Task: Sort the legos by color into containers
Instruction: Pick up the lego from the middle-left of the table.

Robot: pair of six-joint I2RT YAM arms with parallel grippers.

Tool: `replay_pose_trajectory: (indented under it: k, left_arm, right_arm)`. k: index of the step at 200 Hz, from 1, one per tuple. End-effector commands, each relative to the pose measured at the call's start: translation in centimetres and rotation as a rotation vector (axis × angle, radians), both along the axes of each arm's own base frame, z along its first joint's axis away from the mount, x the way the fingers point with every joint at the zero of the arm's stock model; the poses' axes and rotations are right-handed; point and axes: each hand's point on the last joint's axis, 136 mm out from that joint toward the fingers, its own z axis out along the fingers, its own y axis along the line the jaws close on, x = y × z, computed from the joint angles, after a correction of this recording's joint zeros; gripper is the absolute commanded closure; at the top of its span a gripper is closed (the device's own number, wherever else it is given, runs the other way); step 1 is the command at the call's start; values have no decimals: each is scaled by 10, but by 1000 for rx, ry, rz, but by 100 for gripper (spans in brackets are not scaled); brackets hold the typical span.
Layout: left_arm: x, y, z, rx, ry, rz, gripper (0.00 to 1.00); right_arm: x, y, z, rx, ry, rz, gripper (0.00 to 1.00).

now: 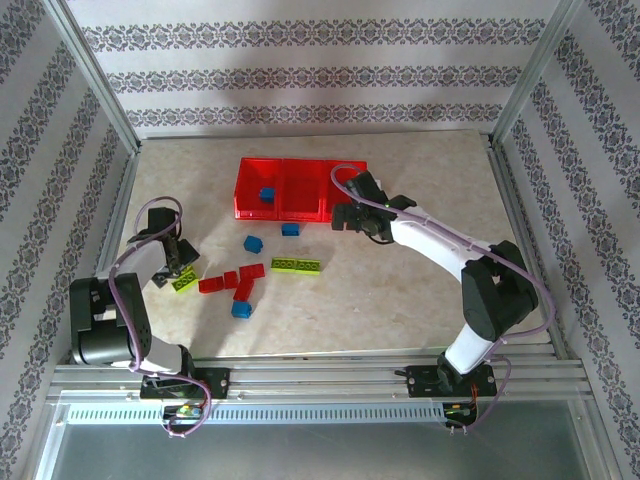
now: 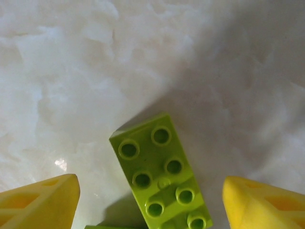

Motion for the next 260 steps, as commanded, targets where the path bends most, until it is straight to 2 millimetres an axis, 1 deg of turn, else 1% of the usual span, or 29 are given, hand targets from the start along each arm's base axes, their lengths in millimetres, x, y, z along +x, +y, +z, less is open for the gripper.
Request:
replay_pose_trajectory:
  k: [1,29,53,79,104,129,153,171,180,191,203,239,260]
  left_arm:
    - [4,3,-3,-13,16,-11,22]
    - [10,0,-14,-47,17,-14,24]
    - [14,-4,-23,-77,17,-18,28]
    - [18,-8,-29,-106,15,-23,37]
    - [21,-12,-31,-131,5,-24,48]
    - [21,-16,-30,-150,-16,-19,54]
    - [23,-18,-23,-160,-50,-16,58]
    - [28,-20,-14,-168,-97,-18,60]
    - [31,-22,-9,-174,-125,-24,62]
    - [37,-26,-2,-174,-157,-38,66]
    - [44,-31,6,-178,-200,-50,68]
    - [71,-51,30,-220,-348,-71,68]
    - [86,-65,49,-223,-413,-115,69]
  right_arm:
    - [-2,-1,4,-2,-18,-18,2]
    - [-3,0,2,0,-11,-19,2]
    - [-3,1,2,0,-11,-21,2]
    - [-4,1,3,0,-12,-24,2]
    - [-5,0,2,-2,-12,-33,2]
    - [-5,-1,3,-2,-13,-39,2]
    - [-6,-2,1,-7,-11,-42,2]
    - [-6,-1,1,-11,-16,-41,2]
    - [-7,-1,0,-15,-15,-41,2]
    - [-7,-1,0,-15,-16,-43,2]
    - [-7,0,-1,-14,-18,-46,2]
    - [-7,6,-2,-2,-16,-43,2]
    - [-8,7,-3,1,-13,-44,2]
